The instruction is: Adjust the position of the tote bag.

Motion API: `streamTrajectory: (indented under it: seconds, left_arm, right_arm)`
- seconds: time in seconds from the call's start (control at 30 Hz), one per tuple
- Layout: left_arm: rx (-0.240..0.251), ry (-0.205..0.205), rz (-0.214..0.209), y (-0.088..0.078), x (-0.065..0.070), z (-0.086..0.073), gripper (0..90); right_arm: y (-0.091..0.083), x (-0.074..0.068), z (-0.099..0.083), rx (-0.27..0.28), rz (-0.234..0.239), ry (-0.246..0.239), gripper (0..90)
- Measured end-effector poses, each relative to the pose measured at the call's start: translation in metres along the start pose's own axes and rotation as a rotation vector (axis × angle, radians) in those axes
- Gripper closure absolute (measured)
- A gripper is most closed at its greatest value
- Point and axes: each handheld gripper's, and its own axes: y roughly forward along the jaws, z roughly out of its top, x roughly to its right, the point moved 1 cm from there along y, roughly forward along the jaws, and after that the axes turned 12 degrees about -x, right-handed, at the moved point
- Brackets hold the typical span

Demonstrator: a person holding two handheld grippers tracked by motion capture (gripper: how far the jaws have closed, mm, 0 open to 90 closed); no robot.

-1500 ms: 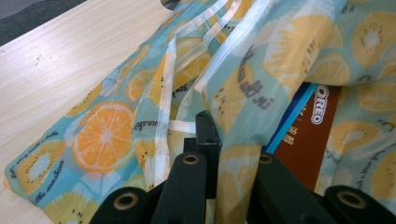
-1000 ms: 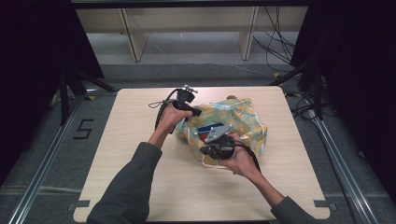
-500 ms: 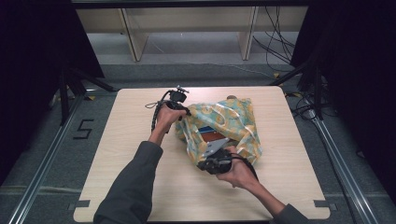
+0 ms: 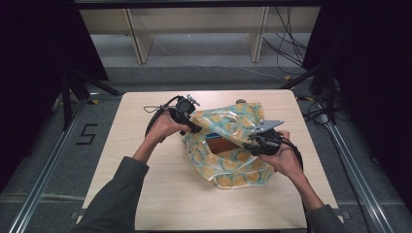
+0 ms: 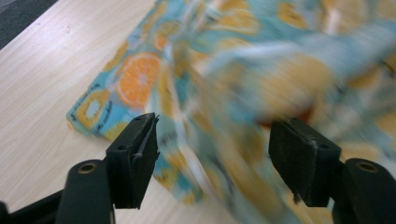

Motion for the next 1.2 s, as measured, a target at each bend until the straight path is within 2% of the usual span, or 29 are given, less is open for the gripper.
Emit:
streamTrajectory:
  seconds: [0.03,0.07,0.1,0.13,0.17,0.23,0.27,0.3,0.37,0.43,0.47,0.5,0.53,0.6,0.63,0.7,0.73,0.77,0.8,0.87,0.93,0.97,1.0,1.03,1.07,1.1,1.13,1.17,1.2]
  left_arm:
    - [0.007,0.015,-0.004,-0.005,0.003,-0.003,31.9]
    - [0.027,0.016,-0.007,-0.009,0.006,-0.006,31.5]
    - [0.040,0.016,-0.007,-0.012,0.010,-0.009,31.5]
    - [0.044,0.036,-0.009,-0.016,0.015,-0.012,30.8]
    - [0.060,0.052,-0.001,-0.017,0.019,-0.013,31.0]
    - [0.094,0.055,0.028,-0.020,0.026,-0.011,31.2]
    - [0.120,0.088,0.038,-0.020,0.033,-0.005,31.1]
    - [0.138,0.105,0.019,-0.019,0.038,-0.001,31.4]
    - [0.163,0.148,-0.037,-0.014,0.051,0.012,31.6]
    - [0.168,0.182,-0.022,-0.008,0.061,0.022,31.4]
    - [0.168,0.218,-0.010,-0.002,0.069,0.031,31.1]
    - [0.169,0.229,-0.005,0.004,0.075,0.037,31.2]
    - [0.175,0.244,0.012,0.010,0.080,0.043,31.5]
    - [0.168,0.303,0.077,0.024,0.086,0.055,32.0]
    - [0.149,0.337,0.090,0.029,0.086,0.059,32.0]
    - [0.136,0.328,0.085,0.049,0.085,0.068,32.3]
    - [0.122,0.346,0.098,0.057,0.084,0.072,32.9]
    - [0.110,0.354,0.098,0.065,0.082,0.074,33.1]
    - [0.100,0.347,0.098,0.072,0.081,0.076,33.1]
    - [0.103,0.357,0.077,0.089,0.078,0.080,34.2]
    - [0.091,0.359,0.094,0.094,0.076,0.082,34.4]
    - [0.105,0.349,0.089,0.095,0.075,0.084,34.3]
    - [0.120,0.325,0.082,0.096,0.073,0.086,37.2]
    - [0.121,0.318,0.097,0.096,0.073,0.087,37.2]
    - [0.127,0.317,0.092,0.097,0.072,0.089,37.3]
    - [0.133,0.316,0.085,0.097,0.072,0.089,38.0]
    - [0.143,0.336,0.098,0.097,0.073,0.090,41.0]
    - [0.155,0.347,0.089,0.097,0.073,0.090,46.9]
    - [0.163,0.357,0.091,0.096,0.074,0.090,55.7]
  right_arm:
    - [0.000,0.000,0.000,0.000,0.000,0.000,56.0]
    - [0.011,0.000,-0.001,0.005,0.006,0.013,58.2]
    - [0.011,0.000,-0.001,0.005,0.006,0.013,58.2]
    - [0.012,0.001,-0.001,-0.008,-0.004,-0.001,68.3]
    - [0.014,0.002,0.000,-0.022,-0.018,-0.041,80.8]
    - [0.016,0.007,0.003,-0.021,-0.040,-0.040,90.0]
    - [0.017,0.009,0.005,-0.005,-0.049,-0.031,90.0]
    - [0.015,0.015,0.010,0.017,-0.059,-0.002,90.0]
    - [0.013,0.017,0.012,0.026,-0.061,0.009,90.0]
    - [0.009,0.021,0.015,0.053,-0.064,0.033,90.0]
    - [0.008,0.022,0.016,0.066,-0.065,0.029,90.0]
    - [0.005,0.023,0.017,0.081,-0.062,0.040,90.0]
    - [0.003,0.025,0.018,0.097,-0.067,0.034,90.0]
    - [-0.001,0.029,0.018,0.111,-0.061,0.044,90.0]
    - [-0.001,0.029,0.017,0.125,-0.066,0.063,90.0]
    - [-0.002,0.035,0.016,0.129,-0.071,0.074,90.0]
    - [-0.003,0.038,0.015,0.121,-0.070,0.076,90.0]
    - [-0.001,0.040,0.015,0.142,-0.084,0.083,90.0]
    - [-0.001,0.046,0.014,0.131,-0.086,0.085,90.0]
    - [-0.001,0.051,0.012,0.129,-0.082,0.105,90.0]
    - [0.001,0.052,0.012,0.143,-0.082,0.113,90.0]
    - [0.001,0.054,0.011,0.127,-0.069,0.121,89.1]
    - [0.004,0.055,0.009,0.108,-0.054,0.153,83.8]
    - [0.004,0.055,0.009,0.108,-0.054,0.153,83.8]
    - [0.006,0.057,0.008,0.112,-0.060,0.144,80.8]
    - [0.007,0.058,0.007,0.115,-0.067,0.157,77.7]
    - [0.007,0.058,0.007,0.125,-0.071,0.172,76.6]
    - [0.005,0.059,0.006,0.122,-0.070,0.178,75.2]
    - [0.003,0.058,0.006,0.120,-0.067,0.199,72.9]
